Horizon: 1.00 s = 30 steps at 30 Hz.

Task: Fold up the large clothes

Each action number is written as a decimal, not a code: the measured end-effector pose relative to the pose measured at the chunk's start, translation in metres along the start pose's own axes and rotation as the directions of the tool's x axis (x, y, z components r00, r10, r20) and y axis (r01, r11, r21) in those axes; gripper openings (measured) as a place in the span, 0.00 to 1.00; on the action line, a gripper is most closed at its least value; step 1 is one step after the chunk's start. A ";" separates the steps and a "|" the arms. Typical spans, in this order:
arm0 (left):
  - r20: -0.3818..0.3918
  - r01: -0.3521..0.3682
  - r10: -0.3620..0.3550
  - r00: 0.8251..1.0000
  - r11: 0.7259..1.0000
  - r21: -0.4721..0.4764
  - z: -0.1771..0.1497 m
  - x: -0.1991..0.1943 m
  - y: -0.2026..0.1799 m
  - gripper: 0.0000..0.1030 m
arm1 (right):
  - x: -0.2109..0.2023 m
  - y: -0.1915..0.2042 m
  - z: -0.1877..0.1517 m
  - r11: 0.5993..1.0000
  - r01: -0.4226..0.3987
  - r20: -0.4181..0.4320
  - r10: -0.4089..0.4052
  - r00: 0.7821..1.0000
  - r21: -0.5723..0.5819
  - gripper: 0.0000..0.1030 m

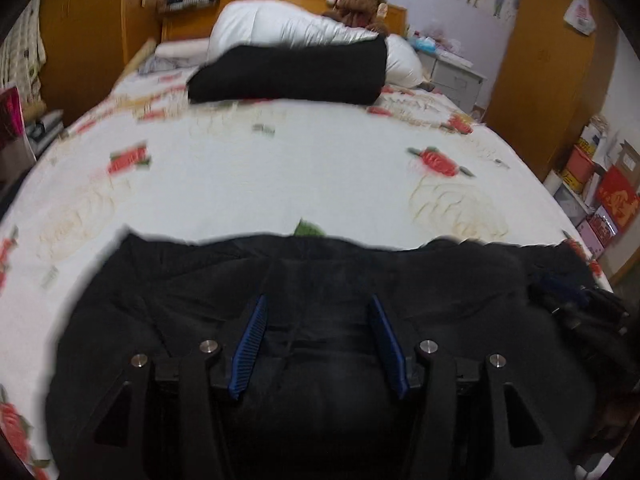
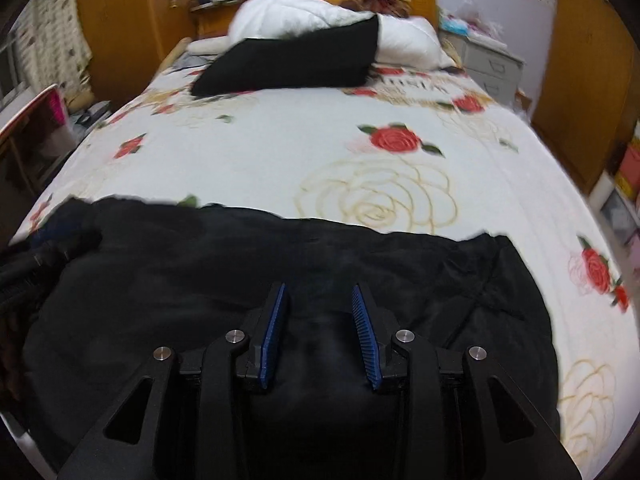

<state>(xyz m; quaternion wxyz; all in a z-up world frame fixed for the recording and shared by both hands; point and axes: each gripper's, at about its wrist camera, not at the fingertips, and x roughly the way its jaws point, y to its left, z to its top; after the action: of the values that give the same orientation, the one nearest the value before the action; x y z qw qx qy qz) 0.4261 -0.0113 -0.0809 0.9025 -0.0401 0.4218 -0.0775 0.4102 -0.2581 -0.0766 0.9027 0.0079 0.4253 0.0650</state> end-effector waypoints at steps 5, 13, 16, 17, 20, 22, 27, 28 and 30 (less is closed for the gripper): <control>0.032 -0.031 0.031 0.999 0.999 0.014 -0.006 0.021 -0.003 0.56 | 0.025 -0.009 -0.006 0.999 -0.001 0.004 0.001 1.000 0.049 0.34; 0.032 -0.042 0.042 0.999 0.999 0.006 -0.012 0.028 -0.004 0.56 | 0.040 -0.009 -0.008 0.998 0.018 0.004 -0.018 1.000 0.054 0.34; 0.027 -0.051 0.051 0.998 0.999 0.011 -0.012 0.028 -0.005 0.56 | 0.035 -0.009 -0.007 0.998 0.020 -0.003 -0.020 1.000 0.054 0.34; 0.017 -0.053 0.052 0.998 0.999 0.013 -0.010 0.028 -0.005 0.56 | 0.030 -0.009 -0.004 0.998 0.017 -0.012 -0.016 1.000 0.057 0.34; -0.036 -0.051 0.051 0.998 0.999 0.018 0.003 0.010 -0.003 0.54 | -0.003 -0.012 0.003 0.999 0.009 0.002 -0.009 1.000 0.052 0.34; 0.002 -0.030 0.030 1.000 1.000 0.004 0.008 -0.016 0.005 0.53 | -0.032 -0.018 0.001 0.998 0.007 0.063 -0.010 0.998 0.058 0.34; 0.121 -0.107 0.104 0.987 0.994 0.024 0.007 -0.062 0.050 0.53 | -0.057 -0.056 -0.015 0.994 0.046 0.079 -0.054 0.995 0.101 0.34; 0.082 -0.127 0.127 0.988 0.992 -0.004 0.004 -0.053 0.064 0.52 | -0.046 -0.065 -0.020 0.992 0.061 0.047 -0.067 0.997 0.112 0.34; 0.016 -0.136 0.137 0.991 0.989 -0.050 -0.007 -0.031 0.086 0.53 | -0.029 -0.075 -0.027 0.990 0.060 0.016 -0.063 0.998 0.127 0.34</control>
<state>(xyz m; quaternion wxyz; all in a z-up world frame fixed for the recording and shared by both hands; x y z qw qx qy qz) 0.4097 0.0784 -0.0739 0.9085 -0.0342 0.4165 -0.0049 0.3796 -0.3368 -0.0763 0.9062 0.0527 0.4193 0.0100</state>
